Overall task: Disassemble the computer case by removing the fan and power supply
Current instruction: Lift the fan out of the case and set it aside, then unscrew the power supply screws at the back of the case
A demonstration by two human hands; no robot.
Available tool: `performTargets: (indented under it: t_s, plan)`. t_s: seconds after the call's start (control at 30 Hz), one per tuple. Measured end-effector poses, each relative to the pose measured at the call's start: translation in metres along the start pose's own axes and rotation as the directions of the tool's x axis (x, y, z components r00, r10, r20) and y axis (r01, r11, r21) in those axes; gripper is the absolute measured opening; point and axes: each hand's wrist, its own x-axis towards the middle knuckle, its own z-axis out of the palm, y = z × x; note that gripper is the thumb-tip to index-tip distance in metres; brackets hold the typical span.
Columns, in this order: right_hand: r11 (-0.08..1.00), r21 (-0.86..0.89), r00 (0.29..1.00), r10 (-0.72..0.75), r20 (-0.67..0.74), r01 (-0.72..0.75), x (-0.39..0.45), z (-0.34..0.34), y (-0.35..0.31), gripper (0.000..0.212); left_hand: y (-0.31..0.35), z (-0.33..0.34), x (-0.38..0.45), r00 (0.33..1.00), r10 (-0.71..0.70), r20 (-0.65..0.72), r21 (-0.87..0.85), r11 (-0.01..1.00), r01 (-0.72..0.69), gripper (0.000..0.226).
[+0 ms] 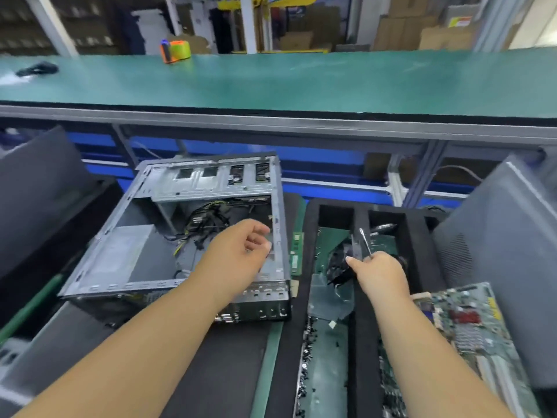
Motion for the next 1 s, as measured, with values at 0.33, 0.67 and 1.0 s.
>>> performTargets:
  t_s: [0.33,0.67,1.0]
  plan:
    - [0.959,-0.281,0.992,0.076,0.098,-0.045,0.03,0.048,-0.019,0.049,-0.038,-0.042,-0.014,0.984,-0.12,-0.133,0.025,0.992,0.125,0.014]
    - [0.968,-0.251,0.974,0.049,0.223,0.008,0.012,0.009,-0.028,0.029,-0.035,-0.033,-0.012,0.996,-0.063,-0.056,0.024,0.998,0.064,0.013]
    - [0.978,0.203,0.99,-0.079,0.114,0.055,-0.06,-0.032,-0.053,0.03,-0.023,-0.047,-0.024,0.998,0.067,0.021,-0.033,0.997,-0.066,0.013]
